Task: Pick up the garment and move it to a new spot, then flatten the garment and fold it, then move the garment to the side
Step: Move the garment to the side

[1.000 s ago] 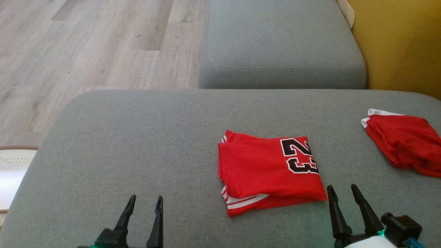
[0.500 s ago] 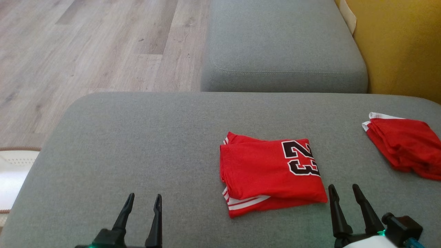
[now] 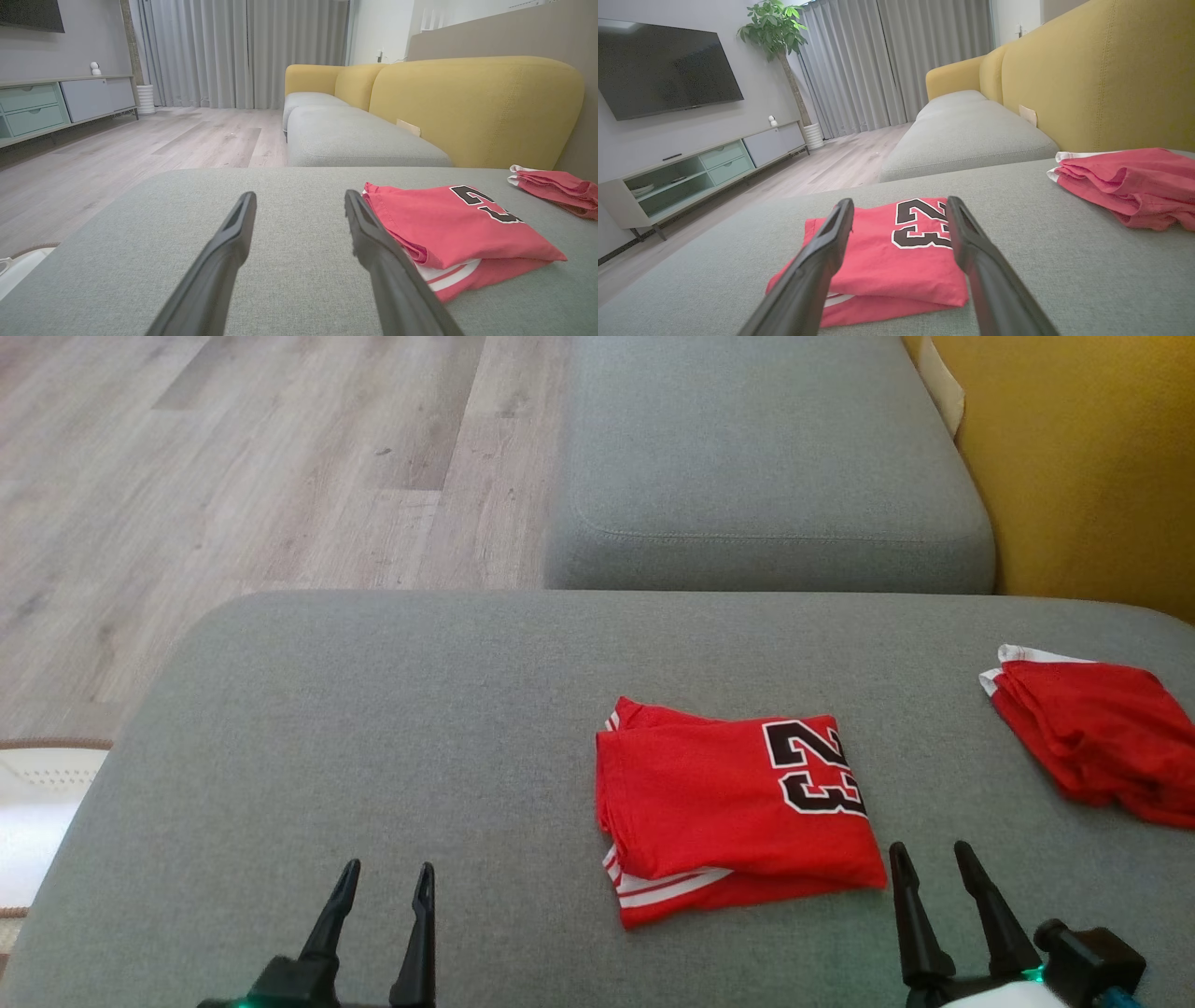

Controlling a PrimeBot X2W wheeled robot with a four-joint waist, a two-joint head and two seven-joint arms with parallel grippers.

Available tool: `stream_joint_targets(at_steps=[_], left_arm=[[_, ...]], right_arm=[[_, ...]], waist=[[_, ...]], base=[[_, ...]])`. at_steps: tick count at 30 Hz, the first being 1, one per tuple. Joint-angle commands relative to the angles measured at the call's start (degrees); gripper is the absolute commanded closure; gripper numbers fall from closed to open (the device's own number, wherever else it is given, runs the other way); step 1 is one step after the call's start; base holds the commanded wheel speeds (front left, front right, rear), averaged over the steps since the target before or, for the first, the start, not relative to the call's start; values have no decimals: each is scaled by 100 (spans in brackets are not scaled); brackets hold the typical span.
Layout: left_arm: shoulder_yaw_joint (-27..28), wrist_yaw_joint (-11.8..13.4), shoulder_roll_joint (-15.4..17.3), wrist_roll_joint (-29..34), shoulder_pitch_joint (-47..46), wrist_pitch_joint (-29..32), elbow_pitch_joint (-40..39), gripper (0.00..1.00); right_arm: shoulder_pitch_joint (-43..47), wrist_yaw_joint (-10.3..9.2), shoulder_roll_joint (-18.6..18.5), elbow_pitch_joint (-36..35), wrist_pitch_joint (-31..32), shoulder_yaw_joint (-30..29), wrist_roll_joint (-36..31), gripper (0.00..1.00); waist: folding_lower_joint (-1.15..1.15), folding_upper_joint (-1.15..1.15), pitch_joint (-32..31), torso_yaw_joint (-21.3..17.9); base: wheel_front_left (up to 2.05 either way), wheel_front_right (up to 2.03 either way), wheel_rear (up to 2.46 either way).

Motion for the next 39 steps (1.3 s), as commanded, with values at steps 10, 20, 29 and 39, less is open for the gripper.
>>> stream_joint_targets(at_steps=[10,20,29,39], left_arm=[[205,-4,-55,126,-217,-69,-144,0],[218,-25,-55,171,-229,-69,-109,0],[180,-52,-55,162,-271,-69,-132,0],[3,-73,-55,60,-440,-69,-203,0]], right_arm=[[-220,-4,-28,-238,-77,102,-76,0],[-227,-4,11,-256,-78,25,-118,0],[-248,-4,30,-283,-78,4,-170,0],[-878,-4,-254,324,-78,193,-75,0]], waist=[[0,0,45,-8],[0,0,55,-4],[0,0,178,10],[0,0,656,48]], base=[[0,0,0],[0,0,0],[0,0,0],[0,0,0]])
